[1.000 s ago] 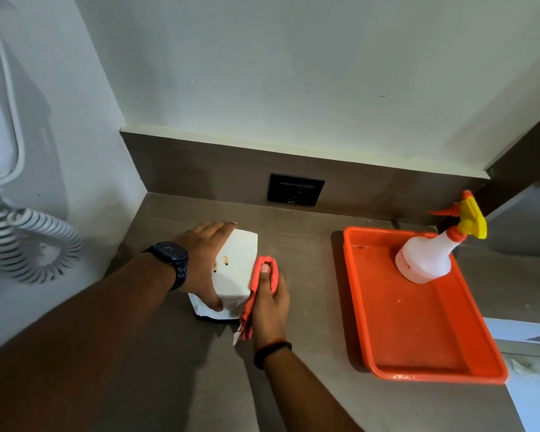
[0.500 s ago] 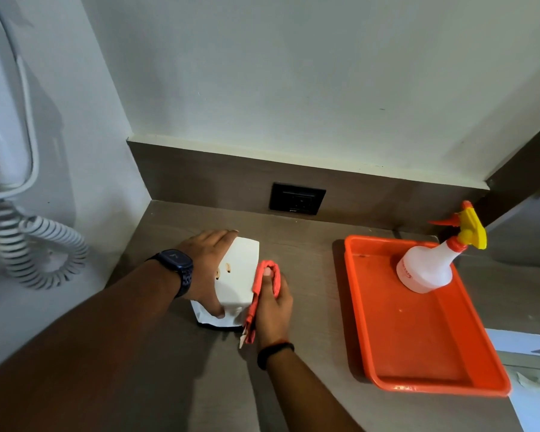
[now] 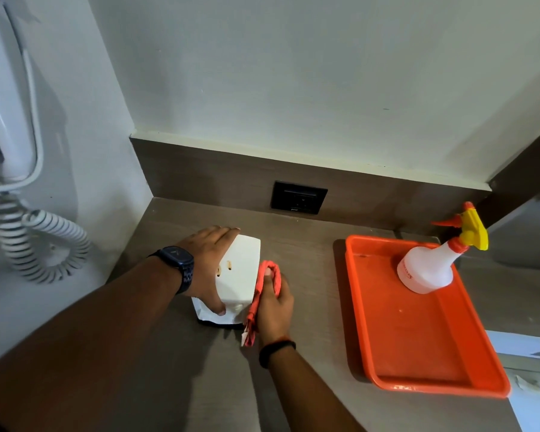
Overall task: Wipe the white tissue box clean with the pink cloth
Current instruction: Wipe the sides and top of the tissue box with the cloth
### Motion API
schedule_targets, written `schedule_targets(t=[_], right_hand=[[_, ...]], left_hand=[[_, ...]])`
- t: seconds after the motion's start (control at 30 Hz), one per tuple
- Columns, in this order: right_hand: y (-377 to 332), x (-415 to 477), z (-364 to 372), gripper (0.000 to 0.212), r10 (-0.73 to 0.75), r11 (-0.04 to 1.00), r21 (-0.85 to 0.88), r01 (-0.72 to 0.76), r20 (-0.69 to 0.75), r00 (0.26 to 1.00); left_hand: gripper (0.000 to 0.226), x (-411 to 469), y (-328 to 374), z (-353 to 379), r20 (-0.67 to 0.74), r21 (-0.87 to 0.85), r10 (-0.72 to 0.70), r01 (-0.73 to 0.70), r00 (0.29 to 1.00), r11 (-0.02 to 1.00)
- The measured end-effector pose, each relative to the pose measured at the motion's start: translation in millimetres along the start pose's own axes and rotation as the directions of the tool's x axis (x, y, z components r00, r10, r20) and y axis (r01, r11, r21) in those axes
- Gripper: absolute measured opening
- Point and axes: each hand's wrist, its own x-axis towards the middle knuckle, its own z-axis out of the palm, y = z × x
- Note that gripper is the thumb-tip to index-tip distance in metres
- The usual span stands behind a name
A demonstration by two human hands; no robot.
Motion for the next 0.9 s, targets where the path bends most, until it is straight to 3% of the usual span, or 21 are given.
schedule_targets(t=[0.1, 0.17, 0.3, 0.37, 0.43, 0.53, 0.6, 0.67, 0.7, 0.8, 0.83, 0.9], right_hand=[[-23, 15, 9, 0.015, -0.172, 0.982, -0.077, 0.174, 0.035, 0.985], [-38, 27, 14, 0.017, -0.207, 0.964, -0.152, 0.216, 0.071, 0.976], [-36, 29, 2, 0.033, 0.003, 0.991, -0.136, 0.003, 0.041, 0.999], [-30, 22, -12, 0.042, 0.183, 0.983, -0.030, -0.184, -0.018, 0.983], [-33, 17, -24, 0.046, 0.258, 0.963, 0.107, -0.249, -0.086, 0.962], [-58, 13, -24, 0.025, -0.012, 0.994, 0.105, 0.029, -0.160, 0.987], [-78, 8, -10, 0.012, -0.268, 0.963, -0.059, 0.263, -0.093, 0.959], [-85, 9, 3, 0.010, -0.474, 0.823, -0.302, 0.482, 0.105, 0.874], [-83, 10, 10, 0.018, -0.506, 0.696, -0.446, 0.563, 0.251, 0.825], [-71, 13, 23, 0.040, -0.409, 0.171, -0.710, 0.684, 0.580, 0.704], [-69, 12, 25, 0.043, -0.393, 0.085, -0.714, 0.695, 0.616, 0.682], [-67, 10, 27, 0.045, -0.396, 0.030, -0.708, 0.706, 0.640, 0.659]], left_hand=[[0.146, 0, -1, 0, 0.007, -0.017, -0.009, 0.009, 1.000, 1.000], [0.142, 1, 0, 0, -0.018, -0.042, -0.002, 0.002, 1.000, 0.999], [0.143, -1, 1, 3, -0.046, -0.046, -0.015, 0.013, 0.999, 0.999], [0.146, -1, 5, 6, -0.053, -0.067, -0.043, 0.039, 0.998, 0.997], [0.148, 0, 12, 9, -0.065, -0.111, -0.079, 0.071, 0.995, 0.991], [0.157, 2, 17, 16, -0.082, -0.184, -0.077, 0.061, 0.994, 0.981], [0.163, -2, 11, 20, -0.095, -0.259, -0.082, 0.055, 0.992, 0.964], [0.163, -8, 0, 24, -0.121, -0.371, -0.131, 0.077, 0.984, 0.926], [0.163, -11, -6, 26, -0.137, -0.419, -0.154, 0.083, 0.979, 0.904], [0.161, -16, -18, 27, -0.149, -0.467, -0.147, 0.061, 0.978, 0.882], [0.161, -16, -19, 26, -0.143, -0.464, -0.128, 0.047, 0.981, 0.884], [0.160, -15, -18, 24, -0.124, -0.473, -0.087, 0.018, 0.988, 0.881]])
